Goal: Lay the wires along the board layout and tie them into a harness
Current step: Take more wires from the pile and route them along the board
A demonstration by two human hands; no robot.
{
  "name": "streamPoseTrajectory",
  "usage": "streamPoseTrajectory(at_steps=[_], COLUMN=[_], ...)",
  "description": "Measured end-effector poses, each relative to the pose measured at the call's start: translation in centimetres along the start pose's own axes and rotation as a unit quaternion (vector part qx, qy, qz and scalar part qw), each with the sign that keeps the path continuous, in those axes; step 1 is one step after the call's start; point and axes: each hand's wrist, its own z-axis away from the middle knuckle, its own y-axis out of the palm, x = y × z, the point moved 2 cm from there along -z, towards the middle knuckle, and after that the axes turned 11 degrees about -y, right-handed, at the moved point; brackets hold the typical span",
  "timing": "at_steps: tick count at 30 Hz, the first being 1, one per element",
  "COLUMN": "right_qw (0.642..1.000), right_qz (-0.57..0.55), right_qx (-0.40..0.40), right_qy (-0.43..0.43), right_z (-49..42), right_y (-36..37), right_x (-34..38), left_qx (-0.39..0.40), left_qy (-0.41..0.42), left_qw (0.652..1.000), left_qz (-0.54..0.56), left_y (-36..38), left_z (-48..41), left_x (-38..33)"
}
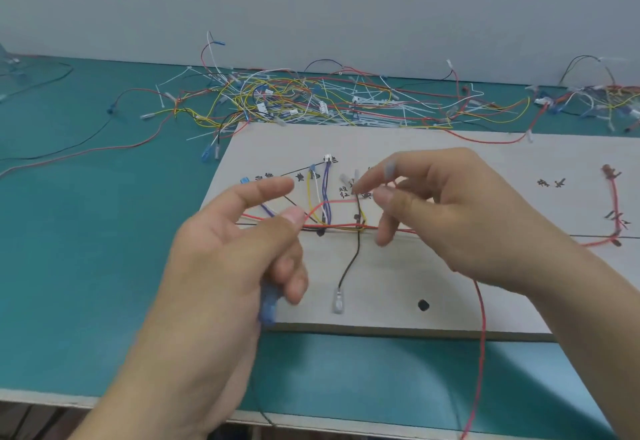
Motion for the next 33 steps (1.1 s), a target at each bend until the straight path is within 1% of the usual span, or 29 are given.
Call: streamPoseTrajectory(at_steps=[2, 3, 4, 6, 7, 8, 10, 11, 13, 16, 18, 20, 23, 27, 31, 33], right_qw=[0.999, 0.998, 0.994, 0.983, 0.978, 0.972, 0.952, 0.946, 0.954, 0.968, 0.974, 0.979, 0.983, 0.984, 0.978, 0.98], right_qz=[-0.015, -0.052, -0.098, -0.171, -0.185, -0.2, -0.247, -0.259, -0.242, -0.213, -0.188, -0.153, -0.119, -0.123, -0.122, -0.11], right_qx=[0.029, 0.037, 0.045, 0.069, 0.093, 0.123, 0.183, 0.195, 0.177, 0.114, 0.091, 0.097, 0.096, 0.088, 0.136, 0.137], right_qy=[-0.023, -0.018, -0.007, 0.004, -0.001, -0.004, 0.004, 0.008, 0.021, 0.064, 0.085, 0.096, 0.1, 0.095, 0.1, 0.098], right_z=[0.4, 0.7, 1.1, 1.8, 2.1, 2.4, 2.7, 2.6, 1.9, 1.1, 0.8, 0.5, 0.0, -0.7, -1.7, -2.0], right_y=[-0.4, -1.0, -1.9, -3.8, -4.6, -5.1, -5.4, -5.1, -4.2, -2.7, -2.0, -1.5, -1.3, -2.4, -3.8, -4.4], right_x=[0.2, 0.1, -0.2, -0.5, -0.6, -0.6, -0.5, -0.5, -0.8, -1.3, -1.4, -1.5, -1.8, -2.1, -2.3, -2.5], left_qx=[0.083, 0.117, 0.13, 0.105, 0.089, 0.081, 0.069, 0.056, 0.006, -0.065, -0.081, -0.092, -0.112, -0.11, -0.082, -0.054], left_qy=[-0.012, -0.004, 0.013, 0.054, 0.069, 0.08, 0.087, 0.091, 0.1, 0.102, 0.086, 0.066, 0.038, 0.048, 0.09, 0.098], left_qw=[0.996, 0.992, 0.988, 0.982, 0.977, 0.974, 0.973, 0.974, 0.968, 0.95, 0.943, 0.933, 0.907, 0.865, 0.807, 0.801], left_qz=[-0.021, -0.045, -0.077, -0.15, -0.18, -0.198, -0.2, -0.202, -0.232, -0.288, -0.311, -0.341, -0.405, -0.487, -0.578, -0.588], left_y=[-1.6, -2.5, -3.5, -5.5, -6.2, -6.7, -6.8, -6.6, -6.4, -6.4, -6.6, -6.7, -6.9, -6.5, -5.7, -5.7], left_z=[-0.2, -0.2, -0.3, -0.4, -0.4, -0.4, -0.5, -0.8, -1.6, -2.7, -3.2, -3.8, -4.5, -4.6, -4.2, -4.1], left_x=[-1.0, -1.5, -1.9, -2.8, -3.0, -3.1, -3.1, -3.0, -2.7, -2.9, -3.0, -2.9, -2.7, -2.8, -2.9, -2.6])
